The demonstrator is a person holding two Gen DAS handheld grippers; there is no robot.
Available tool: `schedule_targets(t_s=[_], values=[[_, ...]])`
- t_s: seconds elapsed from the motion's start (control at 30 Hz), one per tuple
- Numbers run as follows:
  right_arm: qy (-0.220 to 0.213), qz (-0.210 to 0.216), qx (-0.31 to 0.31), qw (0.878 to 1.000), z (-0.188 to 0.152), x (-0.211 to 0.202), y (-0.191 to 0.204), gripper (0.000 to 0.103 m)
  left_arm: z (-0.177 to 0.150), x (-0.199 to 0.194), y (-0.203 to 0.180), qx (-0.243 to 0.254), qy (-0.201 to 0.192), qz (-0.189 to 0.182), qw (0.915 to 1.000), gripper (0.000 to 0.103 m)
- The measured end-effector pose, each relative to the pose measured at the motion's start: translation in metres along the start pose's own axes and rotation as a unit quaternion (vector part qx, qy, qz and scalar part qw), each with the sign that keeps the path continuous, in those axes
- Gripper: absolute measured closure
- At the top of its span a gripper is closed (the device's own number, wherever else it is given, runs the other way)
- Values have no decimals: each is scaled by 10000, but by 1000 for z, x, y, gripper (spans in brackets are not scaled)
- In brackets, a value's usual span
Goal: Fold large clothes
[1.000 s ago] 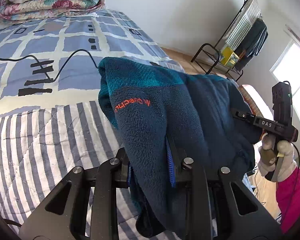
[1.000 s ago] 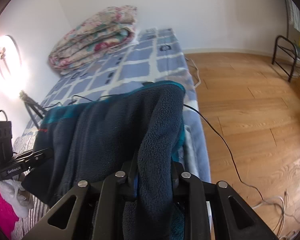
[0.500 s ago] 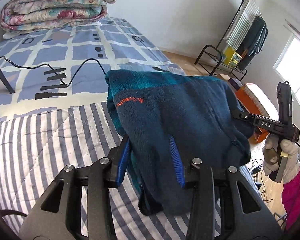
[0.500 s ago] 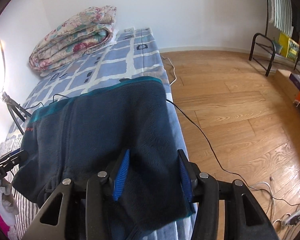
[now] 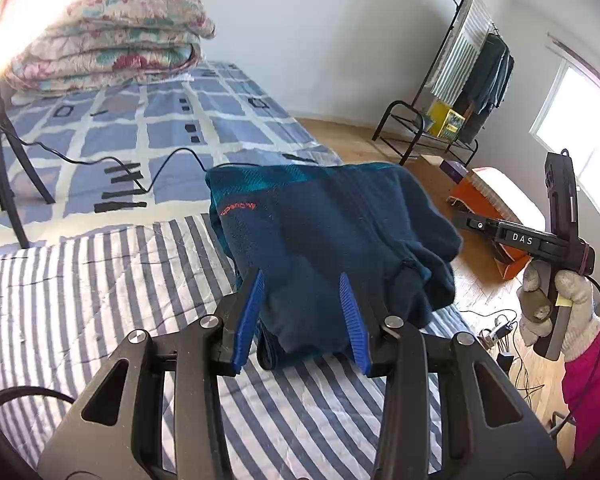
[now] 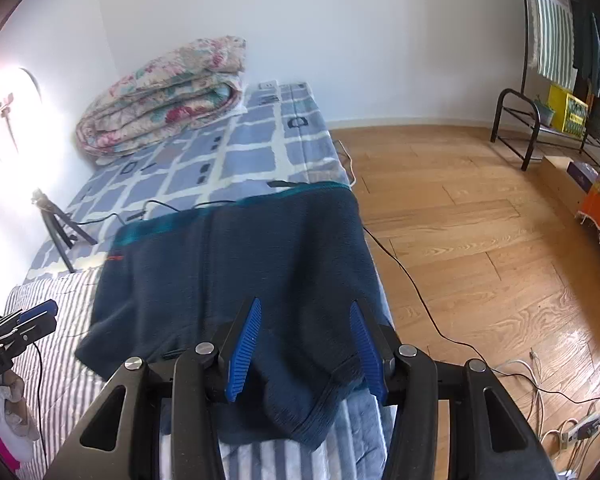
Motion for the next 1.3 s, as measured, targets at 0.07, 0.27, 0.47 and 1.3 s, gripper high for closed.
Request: schedule_targets(t_s=[0.07,0.27,0.47,1.3], values=[[-46,27,-34,10000,1,-11,7,54,3,-15,-4,36,-76,1,10000,64],[-263,206,-113,9994,4,-55,36,54,8,-71,-21,219,-313,69,9992,64],[-508,373,-244,9977,8,-118,70,54,13,-145,-40,355,-507,111,9980,64],[-1215,224,-830,9889,-102,-374,204,24,-89,-422,-91,784,-1033,609,9897,34]])
Point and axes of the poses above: each gripper's, at about its wrist camera, not at the fingertips, and x roughly the way its jaws point, y to its left, z to its top, the point moved 8 cm from there along x, roughly the way its jaws point, and after that the axes turned 9 degrees about -y, right-handed, at the moved point
